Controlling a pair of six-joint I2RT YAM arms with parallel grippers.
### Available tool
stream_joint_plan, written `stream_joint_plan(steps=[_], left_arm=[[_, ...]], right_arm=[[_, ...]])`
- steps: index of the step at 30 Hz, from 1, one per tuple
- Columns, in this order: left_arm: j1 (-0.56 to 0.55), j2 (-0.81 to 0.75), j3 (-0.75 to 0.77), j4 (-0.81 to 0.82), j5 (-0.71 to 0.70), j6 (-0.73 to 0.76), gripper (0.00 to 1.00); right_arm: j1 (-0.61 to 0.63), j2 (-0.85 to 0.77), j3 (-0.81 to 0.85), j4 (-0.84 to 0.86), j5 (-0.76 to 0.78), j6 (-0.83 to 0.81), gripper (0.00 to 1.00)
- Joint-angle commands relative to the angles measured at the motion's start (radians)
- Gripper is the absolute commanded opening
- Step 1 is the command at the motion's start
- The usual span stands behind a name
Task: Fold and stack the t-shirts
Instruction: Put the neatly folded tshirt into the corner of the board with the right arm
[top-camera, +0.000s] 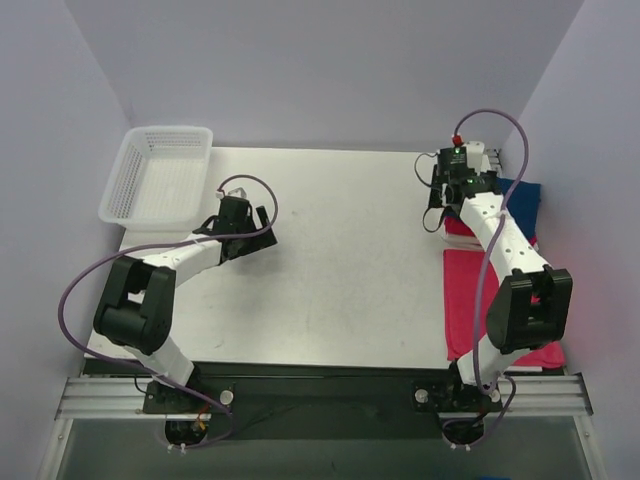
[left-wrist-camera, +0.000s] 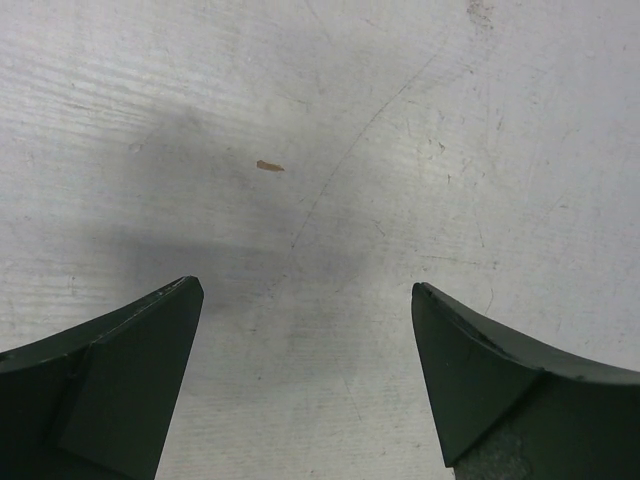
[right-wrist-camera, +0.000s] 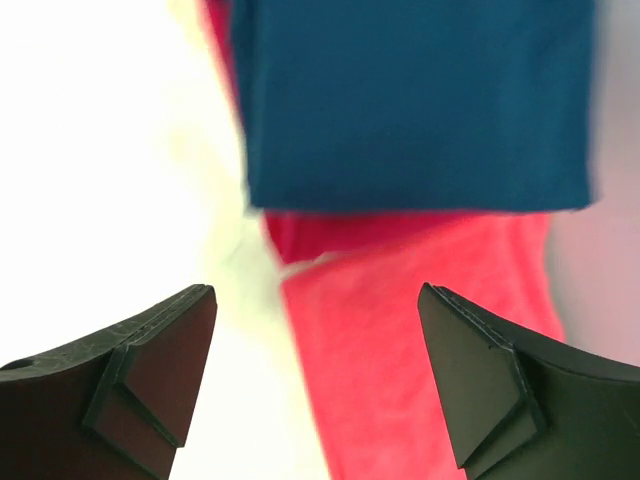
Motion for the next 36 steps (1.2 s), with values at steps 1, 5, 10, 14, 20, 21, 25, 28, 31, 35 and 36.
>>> stream_joint_plan(steps=[1,5,10,14,20,21,25,28,31,35,36], left_arm=[[-0.015,-0.054,-0.013,0.070,-0.013,0.037,0.97],[-0.032,-0.096,-0.053,0.096,-0.044,0.065,0.97],[-0.043,-0.149,-0.092,0.093,-0.099,0.098,0.97],[-0.067,-0.232,-0.129,0.100,-0.153,0.134,0.97],[-0.115,-0.343,-0.181,0.111,-0.254,0.194,0.97],[-0.117,-0.353,-0.187,0.111,-0.274,0.195,0.97],[-0.123,-0.390,-0.213,0.111,-0.299,0.206,0.97],[-0.130,-0.393,-0.218,0.113,-0.319,0.221,0.98],[-0.144,-0.380,-0.196,0.090,-0.362,0.232,0.97],[-0.158,-0.376,-0.195,0.082,-0.385,0.238,0.98],[-0.158,-0.375,-0.196,0.085,-0.386,0.238,0.97]], right_arm=[[0.054,-0.083,-0.123,0.081,-0.164,0.068,0.85],[0.143,-0.157,-0.272,0.210,-0.239,0.082,0.95],[0.195,-0.215,-0.358,0.271,-0.311,0.103,1.00],[0.247,-0.260,-0.408,0.296,-0.298,0.108,1.00],[0.301,-0.298,-0.473,0.333,-0.291,0.114,1.00],[0.304,-0.304,-0.479,0.336,-0.284,0.114,1.00],[0.315,-0.312,-0.494,0.348,-0.265,0.110,1.00],[0.325,-0.321,-0.508,0.363,-0.261,0.104,1.00],[0.333,-0.329,-0.519,0.377,-0.267,0.101,1.00],[0.341,-0.339,-0.531,0.403,-0.294,0.087,1.00],[0.344,-0.336,-0.530,0.405,-0.302,0.076,1.00]])
